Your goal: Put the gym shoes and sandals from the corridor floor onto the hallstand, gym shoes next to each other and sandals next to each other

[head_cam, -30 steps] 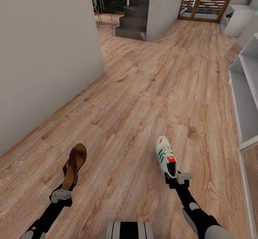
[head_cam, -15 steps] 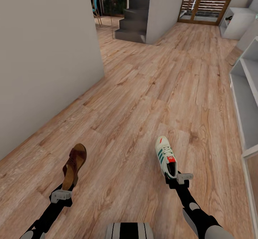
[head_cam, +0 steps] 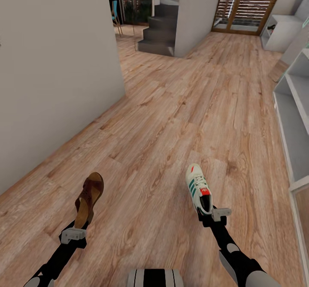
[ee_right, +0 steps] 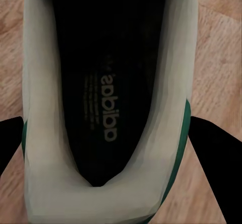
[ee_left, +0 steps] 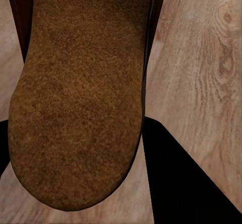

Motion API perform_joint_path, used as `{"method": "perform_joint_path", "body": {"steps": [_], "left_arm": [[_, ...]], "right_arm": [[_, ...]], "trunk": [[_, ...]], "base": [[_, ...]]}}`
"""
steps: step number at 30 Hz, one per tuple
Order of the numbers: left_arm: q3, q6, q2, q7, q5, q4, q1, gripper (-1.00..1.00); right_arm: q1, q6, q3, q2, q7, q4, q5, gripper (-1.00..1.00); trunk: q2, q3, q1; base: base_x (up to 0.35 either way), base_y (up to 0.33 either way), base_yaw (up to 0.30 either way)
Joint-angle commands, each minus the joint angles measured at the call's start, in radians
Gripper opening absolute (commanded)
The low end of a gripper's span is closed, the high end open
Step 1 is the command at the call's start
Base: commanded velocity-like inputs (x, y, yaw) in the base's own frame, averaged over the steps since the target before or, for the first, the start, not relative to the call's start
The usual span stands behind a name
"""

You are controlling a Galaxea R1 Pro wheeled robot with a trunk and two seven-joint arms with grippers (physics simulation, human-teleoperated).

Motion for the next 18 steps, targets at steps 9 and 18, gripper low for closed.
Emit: {"method": "perform_joint_path", "body": {"steps": [9,18], "left_arm": [[0.003,0.001,0.0,-0.009,0.007,0.001,0.0,-1.0],[0.003,0.001,0.001,-0.009,0.007,0.001,-0.001,-1.0]], "right_arm": [[-0.002,0.024,0.002,-0.011,0.002,-0.003,-0.005,-1.0],[-0.008,0.171,-0.003,-0.098,0.017,-0.016,-0.008,-1.0]], "trunk": [[0.0,0.013,0.0],[0.0,0.027,0.0]], "base": [[0.0,0.0,0.0],[0.0,0.0,0.0]]}}
